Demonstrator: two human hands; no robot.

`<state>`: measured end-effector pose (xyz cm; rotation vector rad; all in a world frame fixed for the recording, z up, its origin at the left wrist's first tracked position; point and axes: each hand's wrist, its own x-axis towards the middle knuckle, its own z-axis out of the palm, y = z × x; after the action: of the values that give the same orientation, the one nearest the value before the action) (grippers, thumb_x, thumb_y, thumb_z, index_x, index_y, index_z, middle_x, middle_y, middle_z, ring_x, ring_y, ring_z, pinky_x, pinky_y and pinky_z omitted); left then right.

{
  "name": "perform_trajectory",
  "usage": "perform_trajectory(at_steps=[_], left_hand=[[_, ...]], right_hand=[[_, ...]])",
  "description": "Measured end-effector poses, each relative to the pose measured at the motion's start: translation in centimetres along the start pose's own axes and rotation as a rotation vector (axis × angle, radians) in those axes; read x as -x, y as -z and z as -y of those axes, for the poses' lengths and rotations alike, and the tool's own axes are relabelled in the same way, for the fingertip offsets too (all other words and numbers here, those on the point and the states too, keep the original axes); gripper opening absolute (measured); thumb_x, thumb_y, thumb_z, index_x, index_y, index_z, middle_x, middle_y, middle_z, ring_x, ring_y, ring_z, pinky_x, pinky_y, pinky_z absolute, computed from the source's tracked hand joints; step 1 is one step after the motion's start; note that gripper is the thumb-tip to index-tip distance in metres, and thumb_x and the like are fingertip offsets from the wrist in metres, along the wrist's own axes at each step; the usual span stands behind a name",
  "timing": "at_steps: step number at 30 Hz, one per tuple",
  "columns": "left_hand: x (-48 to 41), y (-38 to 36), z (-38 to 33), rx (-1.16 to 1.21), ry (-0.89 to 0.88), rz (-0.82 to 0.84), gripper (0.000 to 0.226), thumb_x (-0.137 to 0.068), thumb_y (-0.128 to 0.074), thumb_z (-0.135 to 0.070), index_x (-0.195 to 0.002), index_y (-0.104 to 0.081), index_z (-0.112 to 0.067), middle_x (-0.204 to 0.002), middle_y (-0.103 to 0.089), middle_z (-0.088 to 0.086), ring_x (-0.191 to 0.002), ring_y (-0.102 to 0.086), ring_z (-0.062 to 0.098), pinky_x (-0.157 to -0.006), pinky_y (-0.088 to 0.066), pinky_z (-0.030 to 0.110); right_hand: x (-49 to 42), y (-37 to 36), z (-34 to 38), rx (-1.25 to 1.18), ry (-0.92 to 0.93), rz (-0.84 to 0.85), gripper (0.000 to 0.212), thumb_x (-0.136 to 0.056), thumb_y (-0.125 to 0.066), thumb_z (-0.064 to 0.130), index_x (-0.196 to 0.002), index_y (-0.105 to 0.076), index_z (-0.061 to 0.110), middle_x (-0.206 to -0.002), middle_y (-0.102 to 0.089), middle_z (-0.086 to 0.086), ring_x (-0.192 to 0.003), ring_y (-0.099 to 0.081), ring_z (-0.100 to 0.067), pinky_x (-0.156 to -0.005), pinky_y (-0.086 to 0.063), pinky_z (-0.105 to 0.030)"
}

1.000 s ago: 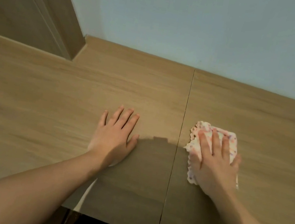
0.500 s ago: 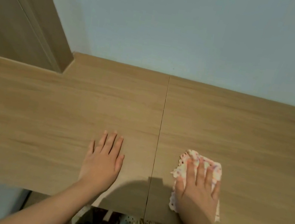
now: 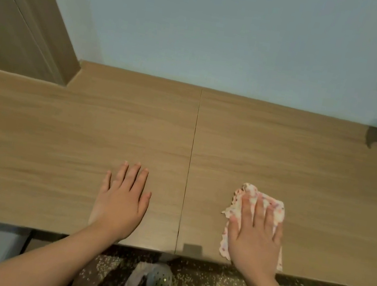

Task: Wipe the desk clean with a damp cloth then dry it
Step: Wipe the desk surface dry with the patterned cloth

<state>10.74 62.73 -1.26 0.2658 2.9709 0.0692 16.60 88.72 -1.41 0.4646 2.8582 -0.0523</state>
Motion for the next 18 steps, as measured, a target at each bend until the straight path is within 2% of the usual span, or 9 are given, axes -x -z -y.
perform_trajectory(at_steps=[2, 4, 7, 8, 10, 11, 14, 15, 18], left_hand=[[0.1, -0.1, 0.1, 0.003, -0.005, 0.008, 0.081, -0.075, 0.022, -0.052, -0.149, 0.002, -0.026, -0.157, 0.005, -0.001, -0.143, 0.011, 0.02, -0.115, 0.003, 0.043], [0.2, 0.0, 0.1, -0.006, -0.021, 0.029, 0.075, -0.076, 0.021, -0.052, -0.147, 0.005, -0.034, -0.157, 0.005, 0.001, -0.143, 0.011, 0.023, -0.114, 0.003, 0.044], [0.3, 0.3, -0.1, -0.035, -0.027, 0.05, 0.055, -0.091, 0.007, -0.05, -0.146, 0.005, -0.041, -0.157, 0.005, 0.003, -0.143, 0.01, 0.025, -0.114, 0.003, 0.045], [0.3, 0.4, -0.2, -0.037, -0.026, 0.057, 0.052, -0.095, 0.0, -0.048, -0.146, 0.004, -0.041, -0.157, 0.005, 0.003, -0.143, 0.01, 0.025, -0.114, 0.002, 0.046], [0.4, 0.5, -0.3, -0.044, -0.025, 0.054, 0.05, -0.097, -0.006, -0.044, -0.147, 0.001, -0.039, -0.157, 0.005, 0.003, -0.143, 0.008, 0.026, -0.114, 0.0, 0.046], [0.4, 0.6, -0.5, -0.048, -0.024, 0.055, 0.05, -0.098, -0.008, -0.042, -0.147, 0.0, -0.037, -0.157, 0.004, 0.002, -0.143, 0.008, 0.026, -0.113, -0.001, 0.047], [0.5, 1.0, -1.9, 0.016, -0.052, 0.039, 0.05, -0.1, -0.015, -0.034, -0.149, -0.006, -0.026, -0.157, 0.002, -0.002, -0.144, 0.007, 0.02, -0.114, -0.005, 0.047], [0.4, 1.2, -2.9, 0.049, -0.086, 0.039, 0.051, -0.1, -0.017, -0.033, -0.149, -0.006, -0.025, -0.157, 0.002, -0.003, -0.143, 0.008, 0.018, -0.115, -0.003, 0.046], [-0.4, 1.2, -6.7, 0.103, -0.189, 0.075, 0.052, -0.1, -0.013, -0.038, -0.149, -0.001, -0.025, -0.157, 0.006, -0.006, -0.142, 0.013, 0.015, -0.114, 0.004, 0.044]], right_hand=[[1.2, 0.0, 2.7, -0.058, 0.052, -0.051, 0.069, -0.075, 0.025, 0.058, -0.139, 0.026, 0.032, -0.151, 0.024, -0.002, -0.136, 0.03, -0.026, -0.111, 0.018, -0.044], [2.3, -0.9, 5.8, -0.054, 0.17, -0.052, 0.066, -0.081, 0.024, 0.058, -0.142, 0.016, 0.034, -0.153, 0.015, -0.001, -0.139, 0.021, -0.028, -0.11, 0.014, -0.046], [3.0, -0.9, 8.2, -0.089, 0.305, -0.019, 0.057, -0.095, -0.004, 0.05, -0.145, -0.02, 0.03, -0.152, -0.025, -0.004, -0.14, -0.019, -0.029, -0.107, -0.012, -0.049], [2.9, -0.5, 7.9, -0.051, 0.341, -0.011, 0.055, -0.096, -0.003, 0.051, -0.146, -0.016, 0.032, -0.154, -0.022, -0.004, -0.14, -0.018, -0.029, -0.109, -0.012, -0.049], [2.4, -0.6, 5.1, 0.028, 0.377, -0.097, 0.057, -0.086, 0.017, 0.056, -0.14, 0.023, 0.038, -0.153, 0.021, -0.001, -0.14, 0.014, -0.026, -0.114, 0.008, -0.046], [2.3, -0.1, 3.3, 0.006, 0.28, -0.037, 0.056, -0.081, 0.025, 0.057, -0.132, 0.036, 0.038, -0.147, 0.033, 0.0, -0.136, 0.025, -0.024, -0.112, 0.015, -0.044], [2.0, -0.2, -0.5, -0.032, -0.089, -0.061, 0.061, -0.082, 0.018, 0.056, -0.139, 0.027, 0.034, -0.153, 0.021, -0.001, -0.139, 0.023, -0.024, -0.115, 0.009, -0.046], [2.1, -0.2, -0.2, -0.049, -0.12, -0.045, 0.064, -0.082, 0.015, 0.055, -0.141, 0.024, 0.032, -0.154, 0.019, -0.002, -0.139, 0.023, -0.024, -0.115, 0.008, -0.047], [2.7, -0.7, 3.0, -0.042, 0.092, -0.017, 0.065, -0.083, 0.017, 0.055, -0.142, 0.025, 0.031, -0.153, 0.02, -0.004, -0.139, 0.021, -0.029, -0.114, 0.01, -0.047]])
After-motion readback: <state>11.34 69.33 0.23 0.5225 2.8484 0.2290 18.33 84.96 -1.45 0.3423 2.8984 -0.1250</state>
